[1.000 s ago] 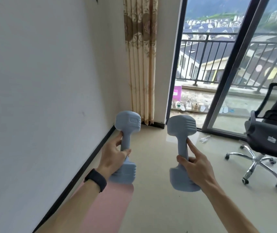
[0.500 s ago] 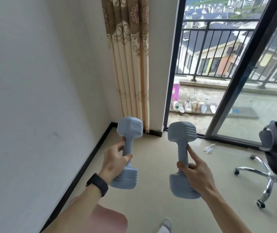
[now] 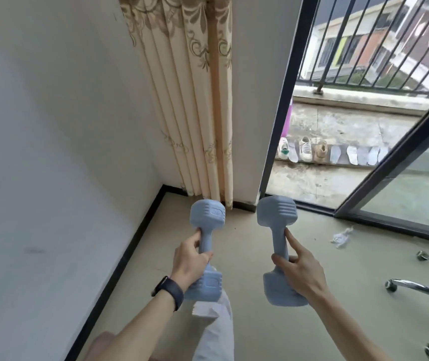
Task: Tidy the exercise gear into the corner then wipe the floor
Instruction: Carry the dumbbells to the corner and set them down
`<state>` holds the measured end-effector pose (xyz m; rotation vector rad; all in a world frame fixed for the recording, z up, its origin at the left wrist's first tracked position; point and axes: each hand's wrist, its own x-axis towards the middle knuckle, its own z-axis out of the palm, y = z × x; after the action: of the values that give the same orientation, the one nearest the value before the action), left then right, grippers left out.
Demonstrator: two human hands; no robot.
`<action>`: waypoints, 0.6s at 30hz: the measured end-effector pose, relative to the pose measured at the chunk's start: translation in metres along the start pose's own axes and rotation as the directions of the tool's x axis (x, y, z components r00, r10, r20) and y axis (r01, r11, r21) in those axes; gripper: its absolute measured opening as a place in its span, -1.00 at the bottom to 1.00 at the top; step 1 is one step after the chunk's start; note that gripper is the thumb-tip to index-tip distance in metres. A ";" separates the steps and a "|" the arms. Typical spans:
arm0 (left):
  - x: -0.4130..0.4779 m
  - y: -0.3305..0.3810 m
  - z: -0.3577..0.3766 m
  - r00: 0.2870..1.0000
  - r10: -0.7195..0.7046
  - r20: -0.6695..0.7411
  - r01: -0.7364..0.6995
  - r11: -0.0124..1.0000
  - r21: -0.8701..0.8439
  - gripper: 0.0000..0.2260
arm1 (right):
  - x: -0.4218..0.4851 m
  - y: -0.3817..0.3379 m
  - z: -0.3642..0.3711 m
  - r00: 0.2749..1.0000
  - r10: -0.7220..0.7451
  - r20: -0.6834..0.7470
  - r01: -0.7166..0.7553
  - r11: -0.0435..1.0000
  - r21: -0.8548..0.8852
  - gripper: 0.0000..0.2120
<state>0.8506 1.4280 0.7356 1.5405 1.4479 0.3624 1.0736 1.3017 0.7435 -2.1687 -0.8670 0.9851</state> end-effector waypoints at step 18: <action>0.409 -0.030 0.133 0.865 -0.362 0.348 0.144 0.843 0.519 -0.90 | 0.378 0.049 0.099 0.821 0.536 0.198 -0.503 0.842 -0.197 -0.36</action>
<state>1.0367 1.7306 0.4908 1.6351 1.4126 -0.5246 1.2032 1.5812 0.4988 -2.5031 -0.4464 1.5283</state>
